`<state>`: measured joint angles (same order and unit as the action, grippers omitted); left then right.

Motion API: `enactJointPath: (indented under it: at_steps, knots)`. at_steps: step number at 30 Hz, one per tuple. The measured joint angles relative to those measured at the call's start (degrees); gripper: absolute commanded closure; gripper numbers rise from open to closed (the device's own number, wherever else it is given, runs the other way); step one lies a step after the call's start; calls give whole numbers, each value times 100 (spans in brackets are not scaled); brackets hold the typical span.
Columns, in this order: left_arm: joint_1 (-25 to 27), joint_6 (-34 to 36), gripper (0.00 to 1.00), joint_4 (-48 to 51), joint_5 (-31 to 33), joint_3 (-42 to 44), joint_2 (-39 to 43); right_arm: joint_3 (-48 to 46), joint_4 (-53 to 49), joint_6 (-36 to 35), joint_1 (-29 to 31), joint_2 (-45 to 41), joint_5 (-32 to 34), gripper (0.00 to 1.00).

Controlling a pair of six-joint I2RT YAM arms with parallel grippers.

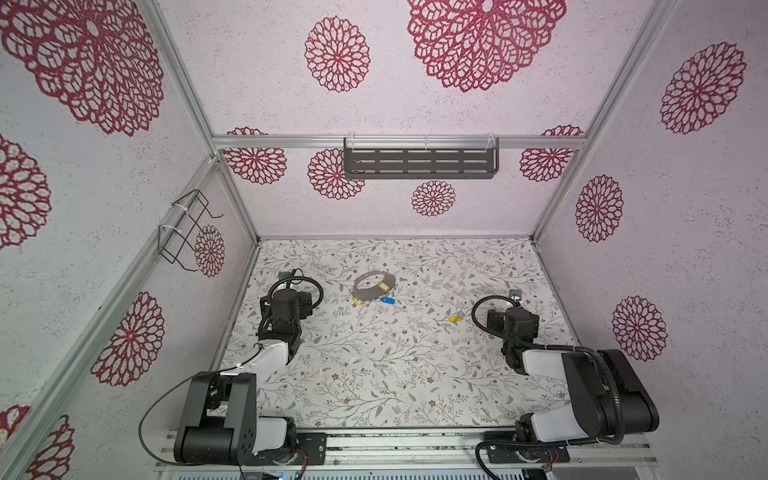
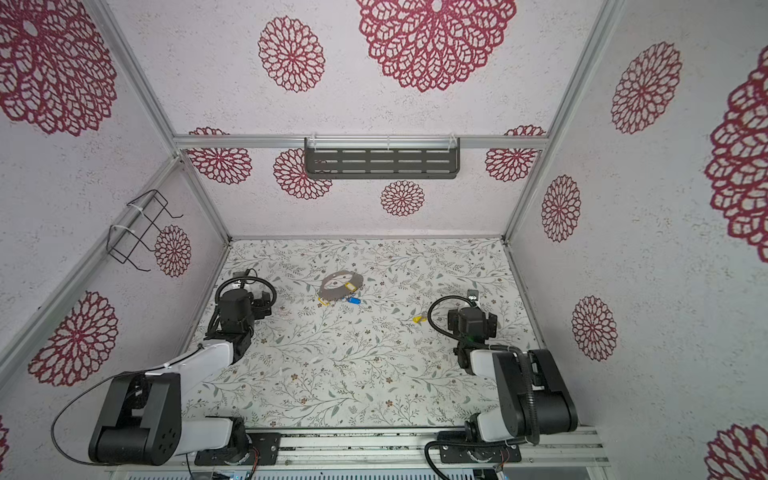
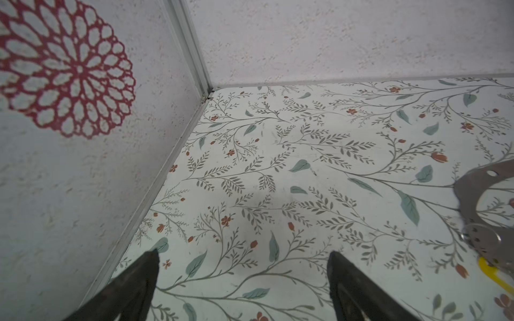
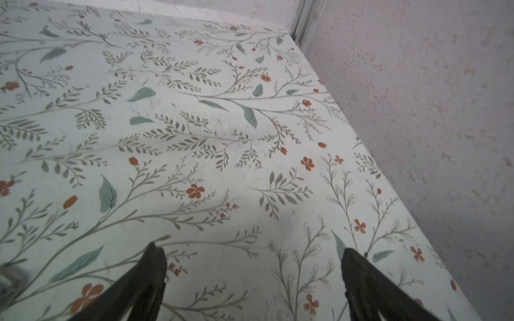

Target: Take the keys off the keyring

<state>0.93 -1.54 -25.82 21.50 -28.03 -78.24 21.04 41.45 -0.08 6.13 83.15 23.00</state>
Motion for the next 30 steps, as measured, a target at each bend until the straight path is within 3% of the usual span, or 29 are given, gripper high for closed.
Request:
enactJointPath:
  at_steps: [5,7,11,30]
  knots:
    - [-391,-170,3,-1943,-400,671,-981,-155,1119,-9,-166,232,-529,1]
    - [-531,-319,3,-2122,-501,809,-1152,-468,1786,20,-306,376,-699,1]
    - [-767,-516,3,-2634,-710,813,-1137,-857,2186,59,-417,531,-778,1]
    - [-680,-662,3,-2697,-439,505,-1139,-640,2437,68,-448,549,-1091,1]
